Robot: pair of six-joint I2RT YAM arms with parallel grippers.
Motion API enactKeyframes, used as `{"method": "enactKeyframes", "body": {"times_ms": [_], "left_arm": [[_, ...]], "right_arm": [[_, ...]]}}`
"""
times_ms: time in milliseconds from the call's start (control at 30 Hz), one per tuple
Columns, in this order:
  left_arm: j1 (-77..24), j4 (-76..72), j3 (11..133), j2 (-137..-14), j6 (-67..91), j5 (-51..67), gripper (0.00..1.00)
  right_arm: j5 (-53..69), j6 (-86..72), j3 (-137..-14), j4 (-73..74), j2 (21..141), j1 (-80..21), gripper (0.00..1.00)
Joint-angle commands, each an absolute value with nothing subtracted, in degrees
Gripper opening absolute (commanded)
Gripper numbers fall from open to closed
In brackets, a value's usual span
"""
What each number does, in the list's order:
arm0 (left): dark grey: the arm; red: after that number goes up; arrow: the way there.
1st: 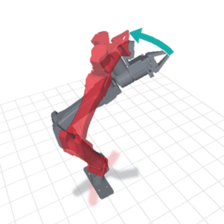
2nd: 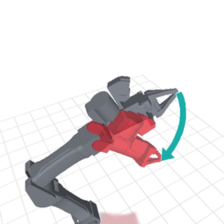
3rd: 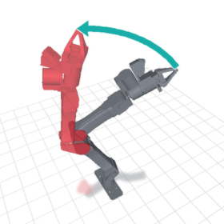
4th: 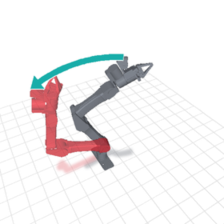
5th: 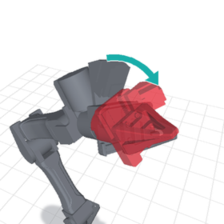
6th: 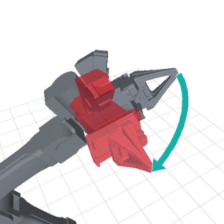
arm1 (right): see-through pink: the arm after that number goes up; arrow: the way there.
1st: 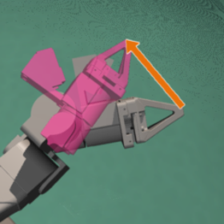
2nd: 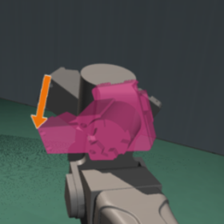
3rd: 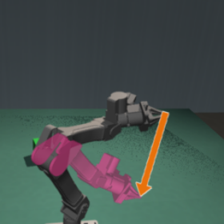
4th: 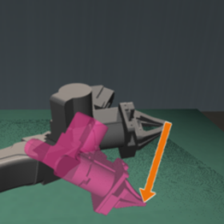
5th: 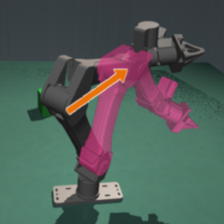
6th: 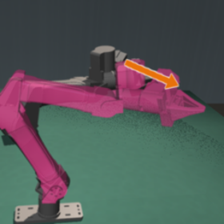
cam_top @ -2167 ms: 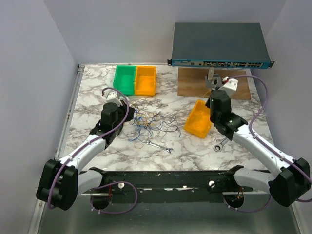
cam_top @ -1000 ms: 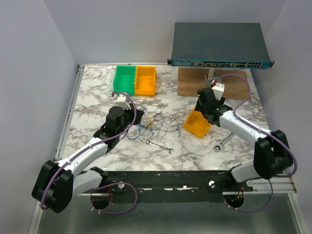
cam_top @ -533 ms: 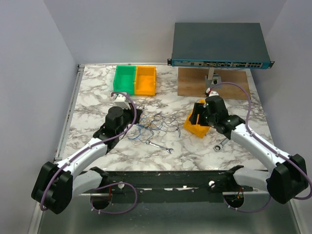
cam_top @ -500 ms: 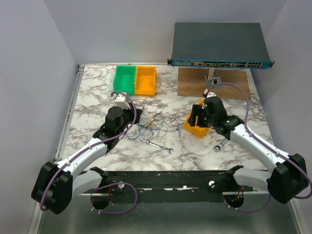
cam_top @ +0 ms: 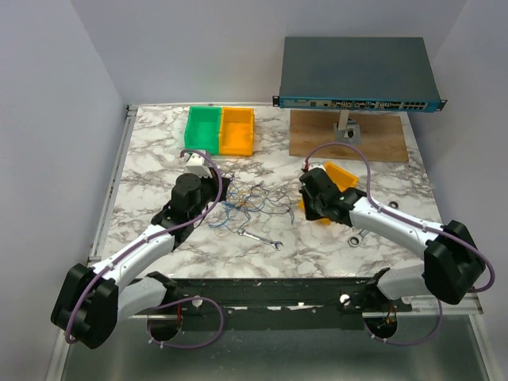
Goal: Untangle the cables
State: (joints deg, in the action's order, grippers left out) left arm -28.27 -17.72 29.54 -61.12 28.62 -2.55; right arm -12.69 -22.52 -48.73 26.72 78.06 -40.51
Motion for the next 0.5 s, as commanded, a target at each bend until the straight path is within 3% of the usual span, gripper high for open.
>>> {"method": "enactKeyframes", "body": {"times_ms": [0,233,467], "left_arm": [[-28.65,-17.84,30.22,-60.71,27.77,-3.96,0.04],[-28.65,-17.75,30.27,-60.95,27.86,-3.87,0.04],[-28.65,-17.67,30.27,-60.91,27.86,-3.80,0.04]], "right_arm": [[-22.03,-24.21,-51.71,27.86,77.78,-40.60,0.01],[-33.82,-29.97,-52.12,26.81,77.47,-38.47,0.01],[-30.77,-32.46,-50.26,16.50,81.15,-28.86,0.01]]}}
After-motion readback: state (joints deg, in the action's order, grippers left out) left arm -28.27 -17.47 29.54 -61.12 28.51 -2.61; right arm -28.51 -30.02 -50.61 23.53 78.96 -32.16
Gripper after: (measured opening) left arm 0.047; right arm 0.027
